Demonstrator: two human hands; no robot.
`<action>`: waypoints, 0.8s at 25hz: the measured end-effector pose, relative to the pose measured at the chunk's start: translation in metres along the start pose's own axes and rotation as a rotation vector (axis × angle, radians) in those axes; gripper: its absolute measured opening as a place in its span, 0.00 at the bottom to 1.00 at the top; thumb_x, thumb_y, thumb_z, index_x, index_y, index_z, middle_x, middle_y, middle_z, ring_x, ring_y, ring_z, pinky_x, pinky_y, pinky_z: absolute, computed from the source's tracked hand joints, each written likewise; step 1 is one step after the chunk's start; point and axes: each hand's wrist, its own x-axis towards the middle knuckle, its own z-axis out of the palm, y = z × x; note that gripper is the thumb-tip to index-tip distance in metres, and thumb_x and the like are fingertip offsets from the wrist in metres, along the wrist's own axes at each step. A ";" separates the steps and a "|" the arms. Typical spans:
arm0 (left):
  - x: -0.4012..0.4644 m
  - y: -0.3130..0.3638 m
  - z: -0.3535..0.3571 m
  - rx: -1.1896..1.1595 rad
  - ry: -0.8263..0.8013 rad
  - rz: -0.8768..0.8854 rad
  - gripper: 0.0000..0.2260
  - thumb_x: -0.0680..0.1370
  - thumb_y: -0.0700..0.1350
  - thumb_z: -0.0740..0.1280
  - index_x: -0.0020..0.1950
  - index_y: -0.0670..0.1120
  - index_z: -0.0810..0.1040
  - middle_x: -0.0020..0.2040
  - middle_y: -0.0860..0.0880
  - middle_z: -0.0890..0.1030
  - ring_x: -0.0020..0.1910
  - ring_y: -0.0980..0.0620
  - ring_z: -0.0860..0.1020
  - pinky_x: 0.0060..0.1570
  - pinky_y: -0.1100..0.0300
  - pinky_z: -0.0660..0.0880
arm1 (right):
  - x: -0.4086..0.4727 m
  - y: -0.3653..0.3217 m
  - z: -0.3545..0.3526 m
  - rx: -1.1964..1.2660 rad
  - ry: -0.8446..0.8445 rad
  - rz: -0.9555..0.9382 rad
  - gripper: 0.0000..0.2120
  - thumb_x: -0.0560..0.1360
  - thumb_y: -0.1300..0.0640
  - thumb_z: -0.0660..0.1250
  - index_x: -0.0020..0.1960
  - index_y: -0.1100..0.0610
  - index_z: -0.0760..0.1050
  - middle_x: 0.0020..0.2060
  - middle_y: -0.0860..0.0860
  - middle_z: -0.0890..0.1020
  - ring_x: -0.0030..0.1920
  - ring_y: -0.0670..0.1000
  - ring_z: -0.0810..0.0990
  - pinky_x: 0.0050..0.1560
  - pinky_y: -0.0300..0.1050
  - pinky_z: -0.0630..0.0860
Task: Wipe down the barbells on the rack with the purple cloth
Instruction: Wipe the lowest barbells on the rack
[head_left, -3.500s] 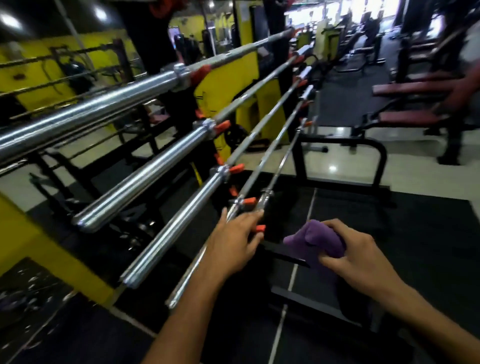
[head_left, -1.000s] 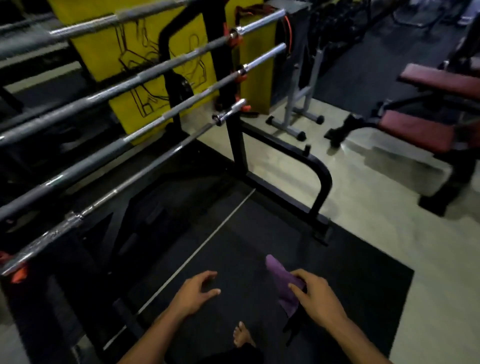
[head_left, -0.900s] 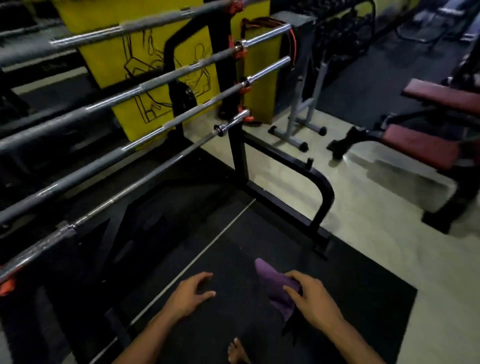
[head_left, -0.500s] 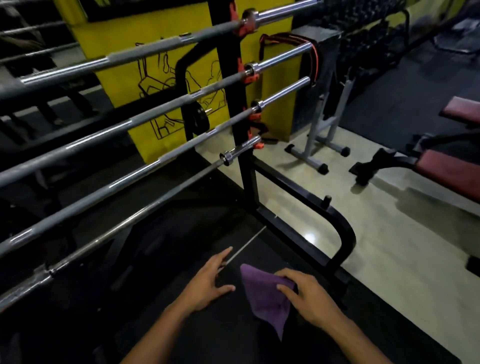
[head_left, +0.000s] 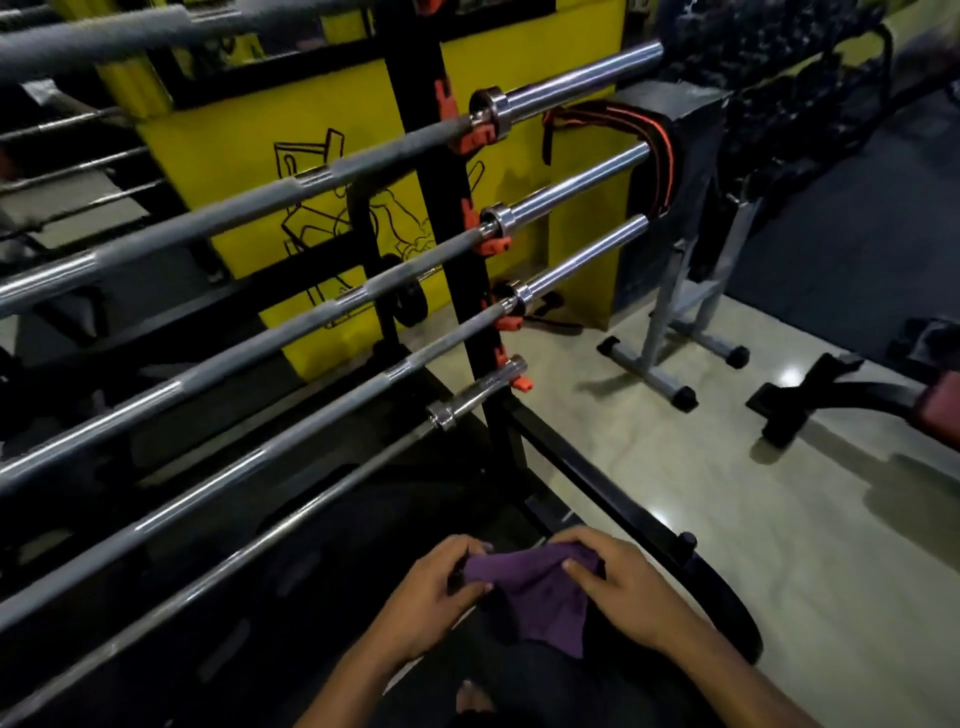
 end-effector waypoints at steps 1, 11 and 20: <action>0.016 0.003 -0.005 -0.042 -0.014 -0.013 0.05 0.79 0.46 0.70 0.53 0.50 0.76 0.51 0.55 0.82 0.50 0.61 0.79 0.51 0.59 0.77 | 0.018 0.003 -0.005 0.000 0.003 -0.010 0.12 0.81 0.58 0.64 0.59 0.42 0.76 0.54 0.42 0.82 0.57 0.43 0.81 0.61 0.49 0.77; 0.195 0.020 -0.074 -0.047 -0.005 0.056 0.04 0.81 0.52 0.65 0.56 0.56 0.76 0.49 0.57 0.82 0.50 0.58 0.81 0.54 0.51 0.78 | 0.161 0.000 -0.071 -0.218 0.311 0.051 0.20 0.79 0.57 0.67 0.60 0.33 0.67 0.59 0.37 0.75 0.61 0.38 0.74 0.60 0.35 0.71; 0.336 0.086 -0.059 0.202 0.112 0.285 0.07 0.79 0.53 0.67 0.53 0.54 0.72 0.49 0.57 0.78 0.49 0.57 0.76 0.48 0.57 0.74 | 0.263 -0.024 -0.103 1.501 0.362 0.575 0.31 0.74 0.30 0.61 0.60 0.53 0.81 0.53 0.60 0.85 0.54 0.61 0.83 0.58 0.59 0.77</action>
